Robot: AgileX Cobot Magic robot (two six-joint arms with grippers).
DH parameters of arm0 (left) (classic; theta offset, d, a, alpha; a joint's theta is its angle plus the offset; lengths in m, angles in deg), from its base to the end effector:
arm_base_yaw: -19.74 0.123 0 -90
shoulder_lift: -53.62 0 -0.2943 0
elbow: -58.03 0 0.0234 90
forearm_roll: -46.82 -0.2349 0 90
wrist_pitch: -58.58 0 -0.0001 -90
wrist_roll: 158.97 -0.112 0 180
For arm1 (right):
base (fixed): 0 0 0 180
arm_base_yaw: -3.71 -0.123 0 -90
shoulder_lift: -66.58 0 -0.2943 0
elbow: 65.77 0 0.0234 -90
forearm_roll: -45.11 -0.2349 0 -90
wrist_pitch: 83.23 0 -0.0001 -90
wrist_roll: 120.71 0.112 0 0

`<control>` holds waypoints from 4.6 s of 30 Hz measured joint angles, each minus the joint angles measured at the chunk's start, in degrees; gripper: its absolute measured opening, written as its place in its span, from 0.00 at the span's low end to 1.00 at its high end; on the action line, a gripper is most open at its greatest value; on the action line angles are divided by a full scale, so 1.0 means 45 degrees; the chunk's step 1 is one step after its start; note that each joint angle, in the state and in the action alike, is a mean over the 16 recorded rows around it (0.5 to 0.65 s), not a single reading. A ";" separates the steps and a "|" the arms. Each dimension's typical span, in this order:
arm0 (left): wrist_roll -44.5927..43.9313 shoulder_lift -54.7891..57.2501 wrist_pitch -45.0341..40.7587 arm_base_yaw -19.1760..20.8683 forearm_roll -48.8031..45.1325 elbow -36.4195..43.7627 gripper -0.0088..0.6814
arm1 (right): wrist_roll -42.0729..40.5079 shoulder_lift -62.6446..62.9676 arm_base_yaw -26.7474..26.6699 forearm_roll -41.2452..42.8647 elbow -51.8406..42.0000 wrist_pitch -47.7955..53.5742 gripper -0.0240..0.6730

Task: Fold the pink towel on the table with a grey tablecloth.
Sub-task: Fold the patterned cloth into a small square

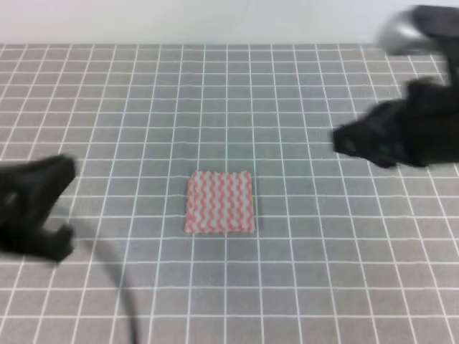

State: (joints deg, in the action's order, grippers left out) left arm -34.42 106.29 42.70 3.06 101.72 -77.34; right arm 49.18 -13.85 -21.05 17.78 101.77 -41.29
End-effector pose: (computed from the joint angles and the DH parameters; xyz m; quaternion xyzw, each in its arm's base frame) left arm 0.1480 -0.0706 0.3192 0.1931 0.7758 -0.1674 0.5769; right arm 0.2277 0.1429 0.3541 -0.1719 0.8864 0.2591 0.3429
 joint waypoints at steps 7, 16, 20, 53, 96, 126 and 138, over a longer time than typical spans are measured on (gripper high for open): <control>0.0329 -0.3950 0.0194 0.0001 0.0019 0.2301 0.01 | 0.1037 0.4490 0.0000 0.1557 -0.2787 -0.0542 0.01; 0.0723 -0.8222 0.0417 0.0000 0.0213 0.4507 0.01 | 0.1602 0.8927 0.0000 0.2561 -0.5721 -0.1717 0.01; 0.0669 -0.9422 0.0758 -0.0001 0.0301 0.5295 0.01 | 0.1439 1.0118 0.0000 0.2444 -0.6707 -0.2450 0.01; 0.0547 -1.0290 0.1218 -0.0002 0.0387 0.7361 0.01 | 0.0574 1.1981 0.0888 0.2925 -1.1833 -0.7423 0.01; 0.0557 -1.0350 0.1344 0.0004 0.0215 0.7411 0.01 | 0.0601 1.6501 0.4472 0.2215 -1.4571 -0.5346 0.01; 1.2580 -1.0334 -0.1033 0.1767 -1.2370 0.7445 0.01 | 0.0574 1.6523 0.4469 0.2198 -1.4590 -0.5368 0.01; 1.2584 -1.0289 -0.1110 0.1761 -1.2351 0.7376 0.01 | 0.0556 1.6461 0.4474 0.2189 -1.4534 -0.5328 0.01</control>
State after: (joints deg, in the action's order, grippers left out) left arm 22.21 59.99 37.71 10.98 46.14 -44.15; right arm 51.68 60.23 -0.92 27.63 36.37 -65.27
